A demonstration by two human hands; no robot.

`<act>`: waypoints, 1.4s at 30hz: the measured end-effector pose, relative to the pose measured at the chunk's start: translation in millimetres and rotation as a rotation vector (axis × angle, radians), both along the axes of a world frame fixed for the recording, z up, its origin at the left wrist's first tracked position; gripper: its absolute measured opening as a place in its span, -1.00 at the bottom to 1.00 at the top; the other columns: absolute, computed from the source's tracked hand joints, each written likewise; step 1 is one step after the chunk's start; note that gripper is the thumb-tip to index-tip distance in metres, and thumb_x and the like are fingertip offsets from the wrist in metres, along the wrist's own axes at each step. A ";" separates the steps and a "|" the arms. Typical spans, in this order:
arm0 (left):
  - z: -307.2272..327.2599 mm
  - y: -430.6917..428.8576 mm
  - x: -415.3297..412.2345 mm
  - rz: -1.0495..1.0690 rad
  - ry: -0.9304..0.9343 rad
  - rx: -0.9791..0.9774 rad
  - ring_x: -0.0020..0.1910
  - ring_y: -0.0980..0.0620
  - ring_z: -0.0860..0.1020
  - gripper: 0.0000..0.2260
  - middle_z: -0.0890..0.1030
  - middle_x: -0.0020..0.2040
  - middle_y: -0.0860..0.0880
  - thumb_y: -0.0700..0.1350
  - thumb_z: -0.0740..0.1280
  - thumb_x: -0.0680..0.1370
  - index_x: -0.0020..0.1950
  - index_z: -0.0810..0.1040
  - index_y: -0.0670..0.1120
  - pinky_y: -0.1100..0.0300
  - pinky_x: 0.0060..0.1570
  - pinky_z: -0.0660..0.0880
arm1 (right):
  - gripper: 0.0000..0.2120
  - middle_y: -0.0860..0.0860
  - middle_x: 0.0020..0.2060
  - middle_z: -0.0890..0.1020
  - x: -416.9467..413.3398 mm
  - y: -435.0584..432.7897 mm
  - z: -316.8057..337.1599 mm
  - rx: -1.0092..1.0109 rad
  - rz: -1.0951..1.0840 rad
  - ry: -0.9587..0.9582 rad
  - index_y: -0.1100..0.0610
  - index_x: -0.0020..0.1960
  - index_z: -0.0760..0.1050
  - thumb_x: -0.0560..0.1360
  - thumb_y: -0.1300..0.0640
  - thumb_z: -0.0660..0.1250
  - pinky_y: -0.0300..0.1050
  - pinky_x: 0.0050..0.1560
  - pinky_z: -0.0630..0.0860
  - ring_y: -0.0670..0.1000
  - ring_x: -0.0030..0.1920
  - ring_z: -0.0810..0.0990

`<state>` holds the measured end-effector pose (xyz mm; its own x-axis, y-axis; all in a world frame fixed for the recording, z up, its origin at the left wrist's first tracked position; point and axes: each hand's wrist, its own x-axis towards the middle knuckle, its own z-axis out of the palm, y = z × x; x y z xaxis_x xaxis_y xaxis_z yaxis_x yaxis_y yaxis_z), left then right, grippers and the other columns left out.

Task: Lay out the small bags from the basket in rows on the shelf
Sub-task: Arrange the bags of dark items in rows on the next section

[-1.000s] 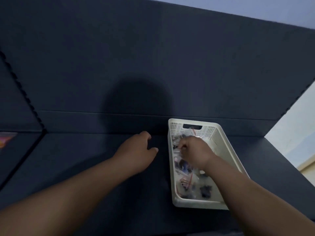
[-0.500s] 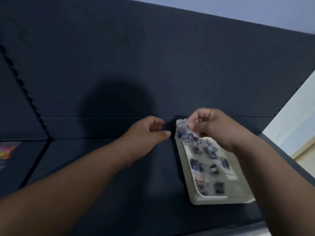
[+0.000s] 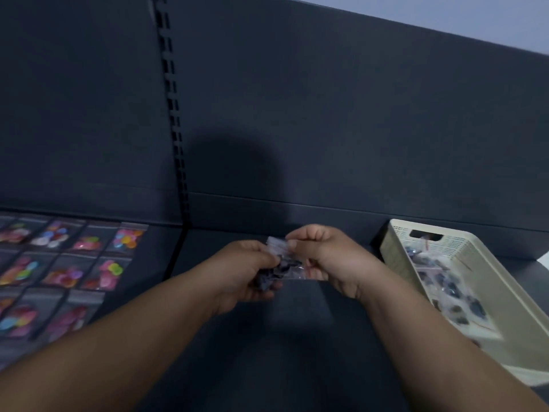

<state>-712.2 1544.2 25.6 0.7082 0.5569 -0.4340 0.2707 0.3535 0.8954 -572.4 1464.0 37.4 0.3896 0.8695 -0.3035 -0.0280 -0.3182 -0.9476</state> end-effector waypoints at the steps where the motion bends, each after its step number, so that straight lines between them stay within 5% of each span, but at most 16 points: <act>1: -2.8 4.5 -5.9 0.038 -0.004 -0.009 -0.35 0.00 0.57 -0.88 0.60 -0.20 -0.14 -0.24 0.25 0.57 -0.16 0.46 -0.09 0.20 -0.43 0.52 | -0.95 -0.02 -0.36 0.59 -4.2 3.8 -3.0 -0.021 0.004 0.024 0.08 -0.07 0.51 0.49 0.19 0.36 -0.23 -0.33 0.52 -0.11 -0.40 0.54; 11: -16.7 26.0 -34.7 0.176 0.025 -0.044 -0.28 -0.03 0.59 -0.85 0.60 -0.22 -0.13 -0.20 0.35 0.52 -0.20 0.43 -0.09 0.13 -0.36 0.55 | -0.81 -0.04 -0.41 0.56 -33.4 36.2 -23.8 -0.067 0.050 -0.049 0.03 -0.26 0.47 0.52 0.19 0.31 -0.28 -0.43 0.36 -0.13 -0.44 0.48; 22: -27.0 46.8 -47.3 0.366 0.066 -0.052 -0.27 -0.04 0.58 -0.90 0.59 -0.15 -0.16 -0.27 0.29 0.54 -0.15 0.47 -0.12 0.15 -0.39 0.55 | -0.84 0.03 -0.32 0.62 -36.0 61.0 -33.0 -0.100 -0.145 0.049 0.11 -0.16 0.49 0.56 0.26 0.22 -0.23 -0.38 0.48 -0.06 -0.41 0.56; 28: -28.7 57.2 -57.5 0.314 0.073 -0.065 -0.26 -0.03 0.57 -0.86 0.60 -0.19 -0.15 -0.28 0.28 0.54 -0.19 0.45 -0.10 0.14 -0.34 0.53 | -0.91 -0.04 -0.25 0.57 -56.2 72.8 -42.3 -0.207 0.077 0.065 0.02 0.03 0.46 0.53 0.08 0.31 -0.26 -0.37 0.36 -0.08 -0.36 0.51; 33: -32.4 57.7 -63.5 0.230 0.081 -0.097 -0.24 -0.02 0.59 -0.87 0.61 -0.18 -0.14 -0.27 0.28 0.54 -0.18 0.47 -0.09 0.15 -0.32 0.53 | -0.81 -0.03 -0.34 0.54 -54.1 80.8 -48.3 -0.224 0.063 0.094 0.03 0.08 0.46 0.50 0.20 0.33 -0.28 -0.44 0.29 -0.11 -0.44 0.44; 37: -34.3 66.8 -65.8 0.454 0.069 -0.094 -0.29 -0.01 0.56 -0.89 0.58 -0.21 -0.14 -0.27 0.25 0.55 -0.15 0.46 -0.10 0.15 -0.33 0.51 | -0.88 0.02 -0.34 0.53 -53.1 84.9 -52.9 -0.169 -0.024 -0.090 0.07 -0.06 0.46 0.49 0.27 0.30 -0.31 -0.50 0.33 -0.08 -0.42 0.45; 42: -31.7 78.6 -71.0 0.626 0.000 -0.096 -0.32 0.01 0.53 -0.87 0.54 -0.25 -0.11 -0.26 0.23 0.57 -0.16 0.41 -0.09 0.16 -0.31 0.48 | -0.83 -0.05 -0.08 0.50 -51.2 85.0 -69.0 0.037 0.038 -0.774 0.10 0.03 0.53 0.47 0.26 0.30 -0.41 -0.07 0.38 -0.07 -0.09 0.51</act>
<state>-783.2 1622.8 -6.0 0.2612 0.8243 -0.5022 -0.0136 0.5234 0.8520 -623.6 1549.0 -31.6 0.4483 0.8909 0.0727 0.6568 -0.2731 -0.7028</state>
